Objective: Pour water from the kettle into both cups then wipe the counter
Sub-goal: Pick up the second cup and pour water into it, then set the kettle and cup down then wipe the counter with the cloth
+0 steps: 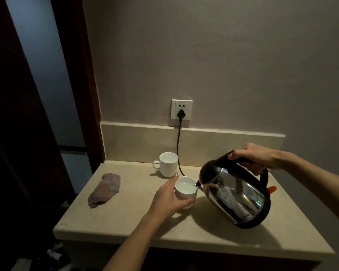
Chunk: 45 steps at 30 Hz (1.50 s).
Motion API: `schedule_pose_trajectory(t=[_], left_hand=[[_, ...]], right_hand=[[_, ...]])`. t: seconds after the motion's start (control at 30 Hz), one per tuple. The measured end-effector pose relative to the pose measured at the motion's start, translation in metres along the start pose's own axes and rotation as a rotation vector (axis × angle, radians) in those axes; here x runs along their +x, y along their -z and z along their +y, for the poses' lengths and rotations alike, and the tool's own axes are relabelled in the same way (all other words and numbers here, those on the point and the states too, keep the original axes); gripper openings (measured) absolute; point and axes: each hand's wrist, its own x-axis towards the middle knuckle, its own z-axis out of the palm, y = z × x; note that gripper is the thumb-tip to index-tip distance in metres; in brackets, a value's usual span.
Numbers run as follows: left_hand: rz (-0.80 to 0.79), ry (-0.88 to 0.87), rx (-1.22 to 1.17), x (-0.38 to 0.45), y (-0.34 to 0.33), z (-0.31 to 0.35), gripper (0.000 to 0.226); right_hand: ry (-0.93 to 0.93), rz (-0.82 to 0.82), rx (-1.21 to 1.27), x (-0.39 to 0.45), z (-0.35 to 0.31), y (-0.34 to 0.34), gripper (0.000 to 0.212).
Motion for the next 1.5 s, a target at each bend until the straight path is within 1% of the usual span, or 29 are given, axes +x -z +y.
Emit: schedule_pose_trajectory(t=[0.1, 0.37, 0.43, 0.5, 0.6, 0.67, 0.77, 0.87, 1.0, 1.13, 1.23, 1.37, 1.5], left_hand=[[-0.009, 0.006, -0.004, -0.001, 0.002, 0.002, 0.075], [-0.028, 0.017, -0.029, -0.001, 0.005, 0.004, 0.078], [-0.033, 0.017, -0.033, -0.001, 0.006, 0.006, 0.078], [-0.030, 0.018, -0.035, -0.002, 0.006, 0.008, 0.079], [-0.021, 0.012, -0.041, -0.003, 0.008, 0.011, 0.080], [-0.022, 0.005, -0.045, -0.003, 0.009, 0.011, 0.076], [-0.033, 0.011, -0.057, -0.002, 0.009, 0.011, 0.069], [-0.037, 0.020, -0.067, -0.002, 0.010, 0.012, 0.070], [-0.047, 0.027, -0.089, -0.001, 0.010, 0.012, 0.071], [-0.049, 0.055, -0.094, -0.001, 0.009, 0.009, 0.089], [-0.053, 0.073, -0.099, -0.001, 0.007, 0.008, 0.094], [-0.046, 0.064, -0.074, 0.000, 0.006, 0.005, 0.087], [-0.036, 0.054, -0.071, 0.000, 0.007, 0.006, 0.088]], right_hand=[[0.000, 0.013, -0.005, 0.000, 0.002, 0.001, 0.051], [-0.006, 0.031, -0.022, -0.001, 0.001, 0.001, 0.048], [0.007, 0.048, 0.007, -0.002, 0.002, 0.003, 0.047], [0.022, 0.086, 0.088, -0.005, 0.006, 0.007, 0.045], [0.071, 0.176, 0.221, -0.007, 0.019, 0.013, 0.046], [0.122, 0.257, 0.311, -0.009, 0.030, 0.015, 0.046], [0.192, 0.414, 0.464, -0.011, 0.046, 0.014, 0.045], [0.237, 0.592, 0.604, -0.011, 0.056, 0.012, 0.045], [0.233, 0.805, 0.632, -0.009, 0.064, 0.013, 0.046], [0.188, 0.955, 0.637, -0.007, 0.077, 0.012, 0.045], [0.149, 1.009, 0.611, -0.005, 0.087, 0.008, 0.043], [0.124, 1.011, 0.613, -0.001, 0.096, -0.003, 0.040], [0.137, 1.017, 0.645, 0.005, 0.098, -0.016, 0.039]])
